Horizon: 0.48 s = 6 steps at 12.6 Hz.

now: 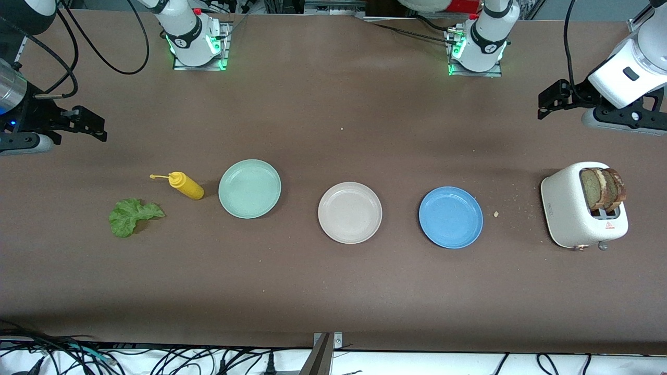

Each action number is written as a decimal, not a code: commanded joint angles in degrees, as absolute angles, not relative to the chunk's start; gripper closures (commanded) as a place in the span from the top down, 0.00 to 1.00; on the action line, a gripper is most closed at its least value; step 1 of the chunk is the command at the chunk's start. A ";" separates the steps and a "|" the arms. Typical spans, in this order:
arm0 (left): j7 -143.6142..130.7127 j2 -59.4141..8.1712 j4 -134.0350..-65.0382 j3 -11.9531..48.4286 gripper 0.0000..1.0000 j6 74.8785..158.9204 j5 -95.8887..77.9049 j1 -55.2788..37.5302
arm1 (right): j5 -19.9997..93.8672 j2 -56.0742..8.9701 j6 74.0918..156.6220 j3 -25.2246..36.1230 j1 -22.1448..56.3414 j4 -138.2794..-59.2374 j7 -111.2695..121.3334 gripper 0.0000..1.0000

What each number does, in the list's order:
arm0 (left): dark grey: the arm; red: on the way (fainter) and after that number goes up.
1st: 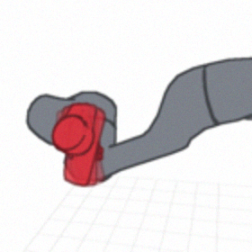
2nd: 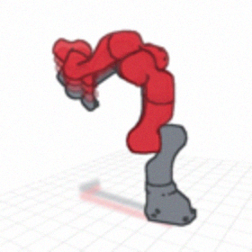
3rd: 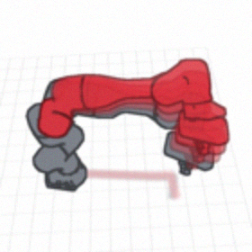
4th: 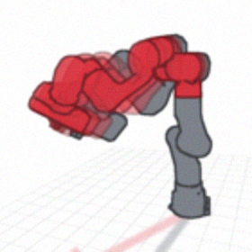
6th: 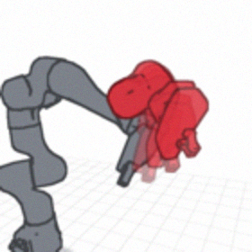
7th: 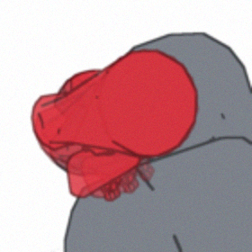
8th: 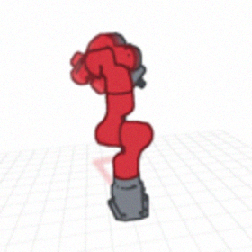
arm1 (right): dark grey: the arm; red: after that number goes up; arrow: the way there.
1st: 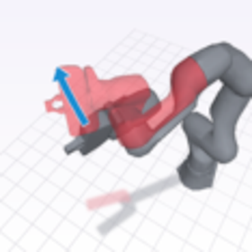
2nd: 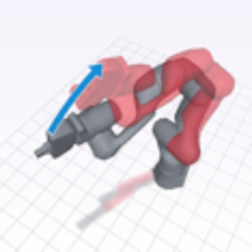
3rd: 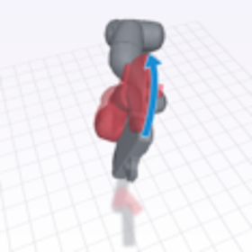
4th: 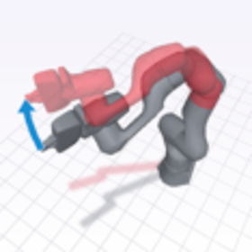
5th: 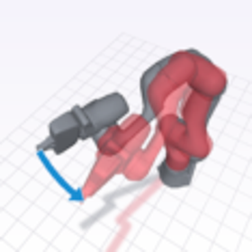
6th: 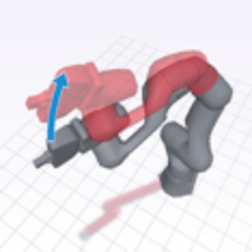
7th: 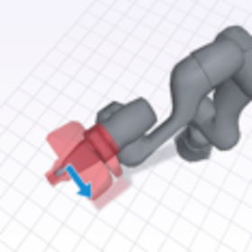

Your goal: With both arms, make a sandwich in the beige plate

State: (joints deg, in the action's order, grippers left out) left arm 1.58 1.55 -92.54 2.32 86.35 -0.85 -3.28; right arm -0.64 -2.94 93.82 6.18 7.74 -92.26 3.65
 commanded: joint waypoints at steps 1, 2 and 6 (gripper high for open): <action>2.81 0.70 -91.05 2.29 1.00 85.17 0.35 -3.25 | -1.14 -3.60 93.78 6.33 7.82 -91.14 2.90 1.00; 2.81 0.70 -91.05 2.29 1.00 85.17 0.35 -3.25 | -1.14 -3.86 93.78 6.33 7.74 -91.14 2.90 1.00; 2.81 0.70 -91.05 2.29 1.00 85.17 0.35 -3.25 | -1.32 -3.96 94.13 6.33 7.73 -90.88 2.90 1.00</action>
